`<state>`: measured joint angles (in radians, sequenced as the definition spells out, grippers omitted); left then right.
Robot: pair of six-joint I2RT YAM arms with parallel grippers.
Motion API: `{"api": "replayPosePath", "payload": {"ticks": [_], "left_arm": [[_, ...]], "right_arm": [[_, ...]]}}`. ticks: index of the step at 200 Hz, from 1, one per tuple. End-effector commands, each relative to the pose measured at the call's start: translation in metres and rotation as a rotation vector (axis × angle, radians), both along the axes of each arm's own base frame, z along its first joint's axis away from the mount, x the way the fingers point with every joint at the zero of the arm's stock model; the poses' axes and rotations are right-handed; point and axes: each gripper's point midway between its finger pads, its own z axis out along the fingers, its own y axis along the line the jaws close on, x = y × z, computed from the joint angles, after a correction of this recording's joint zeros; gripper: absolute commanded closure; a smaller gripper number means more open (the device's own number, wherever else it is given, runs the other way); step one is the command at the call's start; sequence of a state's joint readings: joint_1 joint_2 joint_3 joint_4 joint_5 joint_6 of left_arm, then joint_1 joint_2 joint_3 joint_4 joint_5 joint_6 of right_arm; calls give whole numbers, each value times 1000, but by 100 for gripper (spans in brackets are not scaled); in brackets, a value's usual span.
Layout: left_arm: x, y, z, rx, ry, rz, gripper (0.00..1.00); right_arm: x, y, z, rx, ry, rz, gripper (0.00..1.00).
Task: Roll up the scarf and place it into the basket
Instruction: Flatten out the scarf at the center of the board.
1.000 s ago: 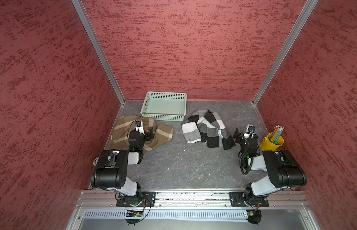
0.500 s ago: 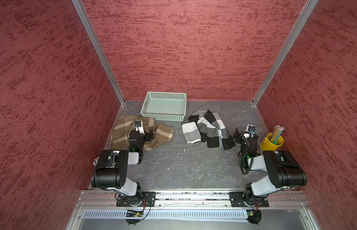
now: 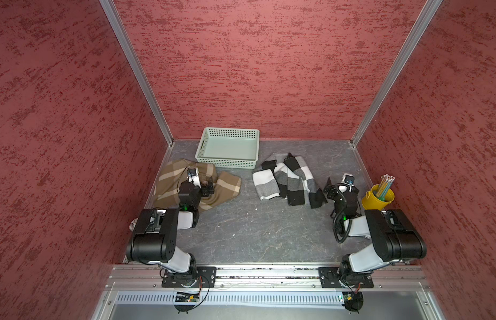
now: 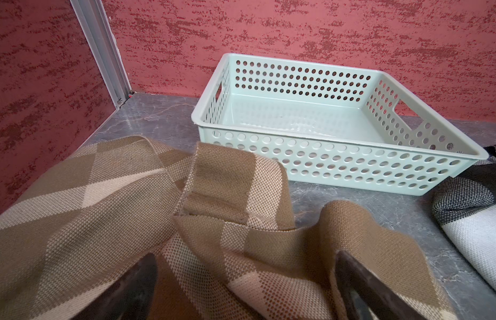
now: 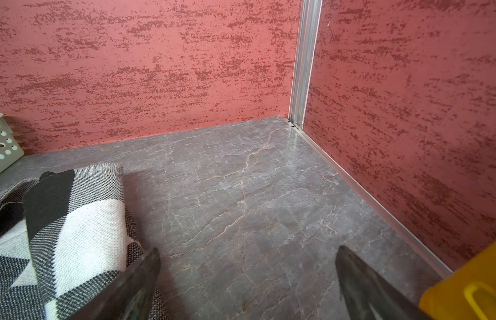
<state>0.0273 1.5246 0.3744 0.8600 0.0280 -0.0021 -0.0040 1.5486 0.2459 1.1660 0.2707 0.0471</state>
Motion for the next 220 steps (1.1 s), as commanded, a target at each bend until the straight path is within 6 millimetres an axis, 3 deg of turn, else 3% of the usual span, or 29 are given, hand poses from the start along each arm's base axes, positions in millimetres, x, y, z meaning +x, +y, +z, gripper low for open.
{"api": "replayPosePath", "payload": {"ticks": [1, 36, 60, 74, 111, 147, 175, 192, 220], "left_arm": [[3, -3, 17, 16, -25, -17, 1], [-7, 1, 43, 22, -63, 16, 0], [-16, -5, 72, 39, -92, 25, 0], [-20, -16, 94, 49, -106, 20, 0], [-37, -65, 118, 75, -56, -39, 1], [-47, -120, 106, -47, 30, -108, 1], [-51, -193, 82, -161, 114, -218, 1], [-52, -234, 67, -123, 144, -281, 1], [-46, -271, 52, -33, 213, -306, 0]], "right_arm": [[4, 3, 17, -9, -63, 25, 1], [-5, 3, 28, -12, -79, 25, 1], [-19, -1, 54, -1, -142, -5, 1], [-21, -4, 62, 23, -118, -23, 1], [-29, 3, 67, 87, 12, -36, 1], [-38, 39, 50, 82, 240, -19, 1], [-49, 87, 29, 104, 395, 49, 1], [-55, 118, 19, 126, 451, 96, 1], [-59, 161, 2, 164, 527, 173, 9]]}}
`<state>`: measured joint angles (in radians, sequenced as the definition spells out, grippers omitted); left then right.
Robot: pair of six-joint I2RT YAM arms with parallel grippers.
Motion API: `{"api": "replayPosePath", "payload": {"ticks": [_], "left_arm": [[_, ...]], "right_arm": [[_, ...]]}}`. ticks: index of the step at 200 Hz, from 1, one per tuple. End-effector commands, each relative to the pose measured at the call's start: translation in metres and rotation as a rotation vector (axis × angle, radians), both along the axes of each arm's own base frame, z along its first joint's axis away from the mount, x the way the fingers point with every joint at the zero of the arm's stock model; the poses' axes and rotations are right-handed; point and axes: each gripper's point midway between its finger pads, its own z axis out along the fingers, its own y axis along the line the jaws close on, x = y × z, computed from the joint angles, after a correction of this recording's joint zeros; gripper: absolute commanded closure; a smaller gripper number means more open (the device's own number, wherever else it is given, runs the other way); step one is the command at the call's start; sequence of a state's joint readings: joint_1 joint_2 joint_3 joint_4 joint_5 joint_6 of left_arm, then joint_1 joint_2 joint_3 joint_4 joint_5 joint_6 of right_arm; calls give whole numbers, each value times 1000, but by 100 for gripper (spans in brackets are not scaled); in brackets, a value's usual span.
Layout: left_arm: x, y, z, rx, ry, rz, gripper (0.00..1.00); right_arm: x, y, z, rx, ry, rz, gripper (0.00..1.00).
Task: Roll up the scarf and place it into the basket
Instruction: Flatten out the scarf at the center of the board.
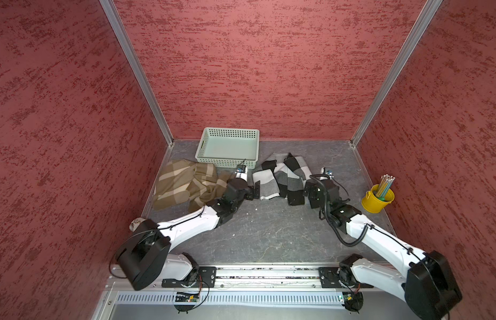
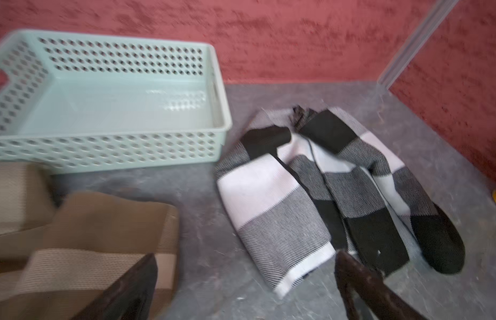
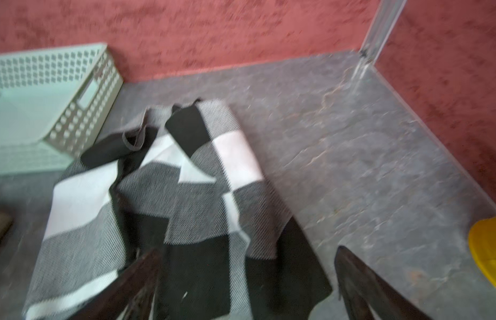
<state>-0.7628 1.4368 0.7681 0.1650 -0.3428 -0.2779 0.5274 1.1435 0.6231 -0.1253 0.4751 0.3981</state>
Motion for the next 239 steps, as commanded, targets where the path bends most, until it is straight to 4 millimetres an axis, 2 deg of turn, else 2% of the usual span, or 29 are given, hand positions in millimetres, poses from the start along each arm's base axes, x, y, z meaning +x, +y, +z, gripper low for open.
{"api": "replayPosePath", "payload": {"ticks": [1, 18, 37, 77, 113, 140, 166, 178, 189, 196, 210, 239], "left_arm": [[8, -17, 3, 17, 19, 33, 0], [9, -32, -2, 29, 38, 7, 1], [8, -37, -6, 11, 55, 9, 0], [4, -31, -18, 0, 86, 28, 1], [3, -25, -28, 2, 113, 52, 0], [5, -21, -31, -10, 129, 63, 1], [4, -19, -31, -8, 126, 62, 0], [4, -19, -30, -7, 125, 61, 0], [3, -18, -31, -5, 127, 61, 0], [3, -18, -32, -3, 129, 61, 0], [4, -19, -32, 0, 136, 62, 0], [6, -26, -31, -1, 153, 49, 0]], "right_arm": [[-13, 15, -22, 22, 116, -33, 9], [-10, 33, -36, 21, 166, 0, 13], [-3, 49, -55, 30, 227, 28, 15], [8, 71, -96, 11, 368, 49, 21], [12, 86, -119, 39, 431, 70, 30], [16, 80, -133, 6, 453, 18, 38], [17, 55, -140, -35, 455, -79, 52], [19, 46, -141, -32, 451, -98, 66], [23, 43, -138, -25, 441, -97, 89], [26, 41, -134, -26, 438, -91, 100], [29, 38, -116, -47, 421, -85, 100], [27, 27, -63, -38, 352, -69, 100]]}}
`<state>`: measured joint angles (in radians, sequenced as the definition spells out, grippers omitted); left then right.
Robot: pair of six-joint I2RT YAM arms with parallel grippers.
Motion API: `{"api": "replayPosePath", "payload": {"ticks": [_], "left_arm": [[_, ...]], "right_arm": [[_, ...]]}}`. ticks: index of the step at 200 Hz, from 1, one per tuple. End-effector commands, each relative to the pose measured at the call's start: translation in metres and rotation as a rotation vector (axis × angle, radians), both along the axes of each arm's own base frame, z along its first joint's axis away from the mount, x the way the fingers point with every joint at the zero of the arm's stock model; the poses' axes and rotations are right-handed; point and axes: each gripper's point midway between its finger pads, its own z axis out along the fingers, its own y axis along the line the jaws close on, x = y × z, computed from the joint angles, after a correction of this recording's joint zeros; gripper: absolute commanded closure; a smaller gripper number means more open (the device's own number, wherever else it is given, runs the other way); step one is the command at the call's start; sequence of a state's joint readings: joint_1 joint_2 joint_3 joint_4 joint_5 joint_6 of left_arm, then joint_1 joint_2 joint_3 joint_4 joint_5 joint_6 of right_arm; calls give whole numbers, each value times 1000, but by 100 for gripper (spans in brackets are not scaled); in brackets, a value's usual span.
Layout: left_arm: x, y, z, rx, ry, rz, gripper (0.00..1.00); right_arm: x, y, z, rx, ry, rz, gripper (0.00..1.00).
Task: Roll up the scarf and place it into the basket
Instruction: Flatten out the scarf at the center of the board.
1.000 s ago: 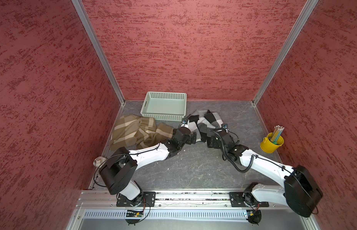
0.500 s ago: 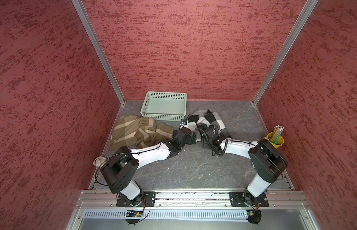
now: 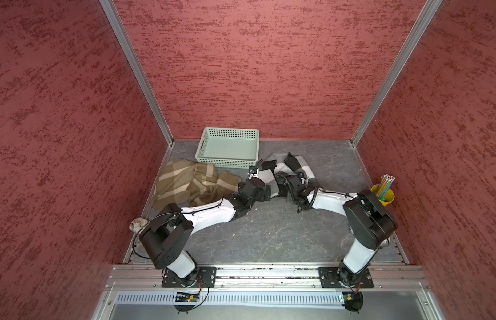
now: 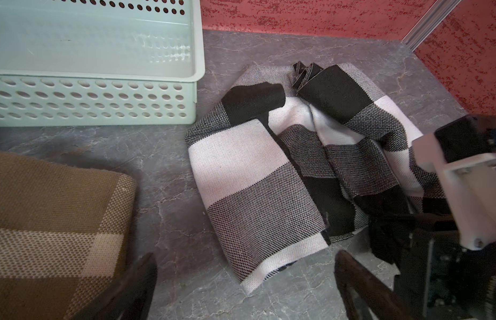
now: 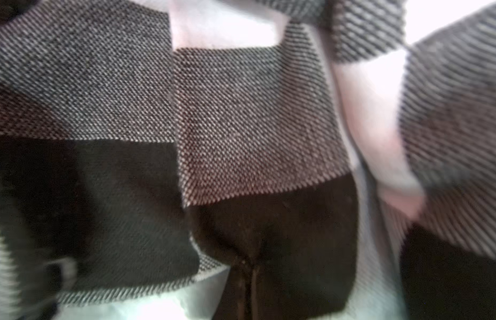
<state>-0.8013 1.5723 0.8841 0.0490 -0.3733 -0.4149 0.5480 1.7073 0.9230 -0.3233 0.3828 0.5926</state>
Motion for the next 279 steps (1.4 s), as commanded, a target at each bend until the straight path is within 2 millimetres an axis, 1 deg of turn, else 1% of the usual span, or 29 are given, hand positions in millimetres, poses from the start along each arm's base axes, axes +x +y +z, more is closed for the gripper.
{"api": "replayPosePath", "payload": {"ticks": [1, 10, 21, 29, 37, 40, 44, 58, 83, 97, 105, 108, 113, 135, 150, 174, 186, 198, 211, 225, 236, 257, 279], "left_arm": [[2, -6, -4, 1, 27, -8, 0], [2, -11, -6, -5, 37, -13, 0], [4, -16, -7, -18, 54, -11, 0], [7, -21, -8, -26, 68, -7, 0], [9, -26, -11, -26, 85, -1, 0], [10, -28, -12, -24, 91, 0, 0], [11, -31, -13, -20, 97, 0, 0], [15, -38, -21, 17, 121, 26, 0], [22, -47, -40, 83, 189, 53, 0], [25, -55, -48, 100, 215, 43, 4], [26, -61, -51, 109, 222, 34, 5], [26, -62, -52, 115, 225, 31, 5], [26, -64, -55, 126, 231, 28, 5], [30, -68, -70, 164, 262, 46, 5], [32, -70, -80, 183, 281, 48, 8], [26, -82, -92, 210, 309, 8, 8], [21, -88, -97, 234, 314, -12, 6], [16, -91, -103, 261, 325, -26, 2], [13, -86, -112, 298, 345, -16, 0], [9, -75, -118, 342, 367, 3, 0], [5, -66, -122, 374, 375, 11, 4], [0, -49, -119, 395, 375, 27, 15], [0, -38, -110, 359, 366, 35, 18]], "right_arm": [[1, -14, 51, -6, -72, -11, 100], [-1, -21, 63, 5, -80, -18, 100], [-5, -29, 71, 17, -78, -26, 100], [-8, -33, 74, 26, -75, -27, 100], [-11, -35, 70, 29, -60, -28, 100], [-12, -35, 76, 41, -74, -27, 100], [-13, -35, 76, 47, -76, -24, 100], [-17, -33, 68, 71, -59, -22, 100], [-21, -26, 52, 110, -24, -14, 100], [-22, -23, 48, 131, -20, -8, 100], [-22, -20, 47, 146, -20, -1, 100], [-23, -20, 39, 140, 0, 0, 100], [-24, -18, 36, 147, 7, 4, 99], [-27, -15, 28, 166, 22, 9, 97], [-30, -16, 23, 169, 33, 9, 97], [-33, -17, 19, 172, 36, 9, 95], [-34, -17, 16, 171, 41, 9, 94], [-35, -16, 14, 176, 42, 9, 94], [-35, -16, 12, 178, 47, 8, 94], [-35, -16, 10, 177, 49, 5, 94], [-35, -18, 9, 170, 49, 1, 94], [-35, -21, 9, 156, 44, -13, 93], [-34, -23, 7, 152, 45, -20, 93]]}}
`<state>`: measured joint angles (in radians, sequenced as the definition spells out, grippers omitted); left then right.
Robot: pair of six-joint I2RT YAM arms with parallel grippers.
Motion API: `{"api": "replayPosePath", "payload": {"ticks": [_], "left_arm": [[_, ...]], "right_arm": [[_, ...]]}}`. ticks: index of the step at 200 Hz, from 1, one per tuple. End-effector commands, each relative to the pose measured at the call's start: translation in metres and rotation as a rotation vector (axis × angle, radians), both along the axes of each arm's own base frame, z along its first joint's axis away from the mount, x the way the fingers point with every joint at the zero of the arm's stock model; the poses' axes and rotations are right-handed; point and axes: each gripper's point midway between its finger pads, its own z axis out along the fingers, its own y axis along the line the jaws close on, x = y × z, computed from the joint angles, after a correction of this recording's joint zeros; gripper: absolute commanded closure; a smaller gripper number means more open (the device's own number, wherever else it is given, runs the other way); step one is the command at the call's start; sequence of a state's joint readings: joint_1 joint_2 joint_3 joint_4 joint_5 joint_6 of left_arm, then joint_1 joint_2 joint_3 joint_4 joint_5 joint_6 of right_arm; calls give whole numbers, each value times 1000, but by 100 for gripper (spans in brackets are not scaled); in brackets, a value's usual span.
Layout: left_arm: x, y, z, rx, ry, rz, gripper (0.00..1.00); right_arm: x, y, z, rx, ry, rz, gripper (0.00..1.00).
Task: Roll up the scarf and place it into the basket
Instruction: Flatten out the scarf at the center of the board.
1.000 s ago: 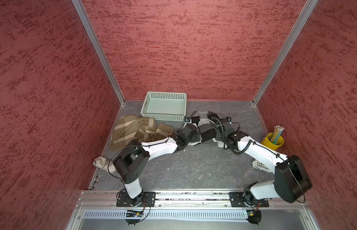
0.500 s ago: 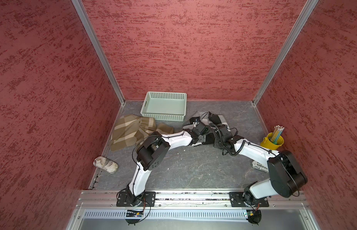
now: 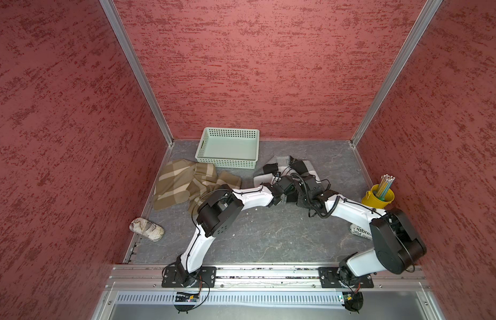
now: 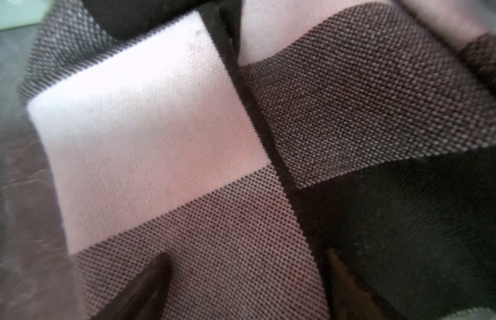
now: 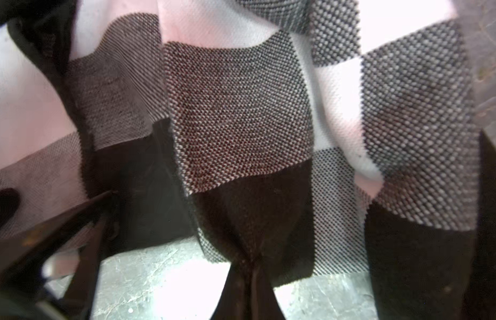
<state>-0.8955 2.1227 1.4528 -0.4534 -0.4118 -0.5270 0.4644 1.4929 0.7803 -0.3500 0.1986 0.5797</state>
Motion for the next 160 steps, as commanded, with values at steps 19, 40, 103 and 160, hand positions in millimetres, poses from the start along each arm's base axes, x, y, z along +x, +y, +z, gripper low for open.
{"api": "replayPosePath", "payload": {"ticks": [19, 40, 103, 160], "left_arm": [[-9, 32, 0, 8, 44, 16, 18], [-10, 27, 6, -35, 44, 0, 13], [-1, 33, 13, -59, 30, 15, 36], [4, 31, 27, -89, 9, 10, 80]], "right_arm": [[0, -4, -9, 1, 10, -32, 93], [1, -3, -10, 4, 13, -30, 93], [-2, -4, -11, 1, 20, -31, 93], [-5, -5, -13, -2, 38, -30, 88]]}}
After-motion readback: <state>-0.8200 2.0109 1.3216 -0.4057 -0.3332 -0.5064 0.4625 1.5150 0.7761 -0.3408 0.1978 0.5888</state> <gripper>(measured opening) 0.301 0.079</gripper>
